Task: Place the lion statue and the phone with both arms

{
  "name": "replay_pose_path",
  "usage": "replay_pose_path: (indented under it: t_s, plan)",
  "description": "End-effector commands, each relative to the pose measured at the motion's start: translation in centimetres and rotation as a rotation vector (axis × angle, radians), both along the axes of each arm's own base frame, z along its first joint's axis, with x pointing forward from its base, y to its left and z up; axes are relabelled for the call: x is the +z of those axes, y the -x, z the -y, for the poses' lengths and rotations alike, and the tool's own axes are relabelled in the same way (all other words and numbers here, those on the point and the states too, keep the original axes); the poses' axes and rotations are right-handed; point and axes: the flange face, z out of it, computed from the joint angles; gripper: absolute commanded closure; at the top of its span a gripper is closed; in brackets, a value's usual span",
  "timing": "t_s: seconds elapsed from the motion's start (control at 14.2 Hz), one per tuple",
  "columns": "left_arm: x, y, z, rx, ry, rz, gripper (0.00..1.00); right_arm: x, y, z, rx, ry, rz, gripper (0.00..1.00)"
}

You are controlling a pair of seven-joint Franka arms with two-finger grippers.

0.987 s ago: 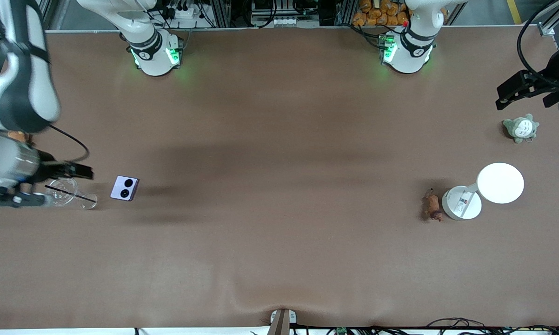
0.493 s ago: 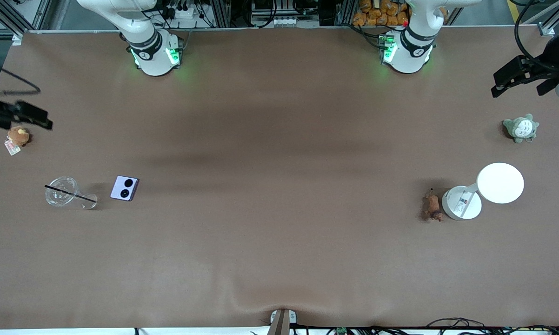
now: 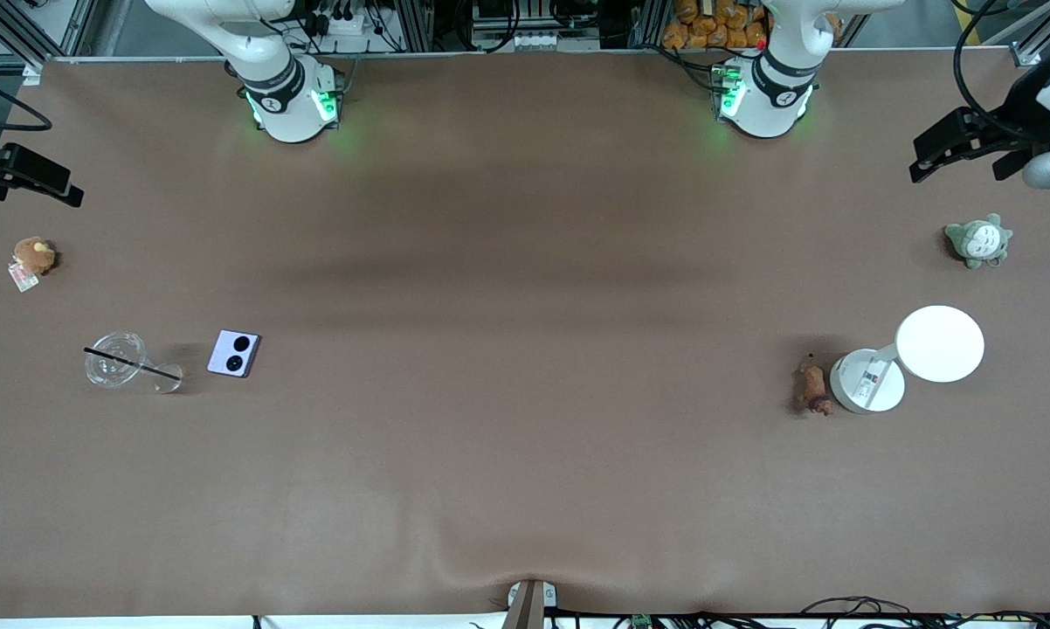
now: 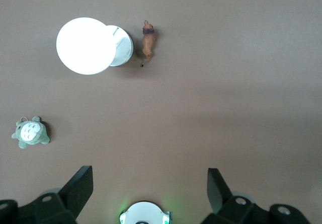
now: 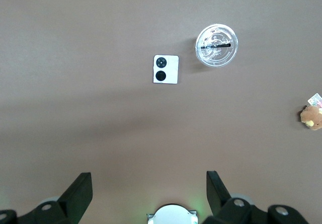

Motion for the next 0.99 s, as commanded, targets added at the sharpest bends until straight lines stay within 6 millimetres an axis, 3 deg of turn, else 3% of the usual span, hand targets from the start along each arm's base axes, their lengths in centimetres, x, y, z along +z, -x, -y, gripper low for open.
replay_pose_path:
  t_s: [0.0,0.35,0.92]
  plan:
    - [0.4,2.1,0.0,-0.004,-0.008,0.008,0.00,0.6,0.9,-0.1,-0.022,-0.014,0.008,0.00]
    - [1.0,2.3,-3.4,0.048,-0.010,0.009,0.00,0.8,0.9,0.0,-0.007,-0.016,0.016,0.00]
    - [1.4,2.0,-3.2,0.046,-0.027,0.010,0.00,0.9,0.8,-0.2,0.042,-0.006,0.025,0.00]
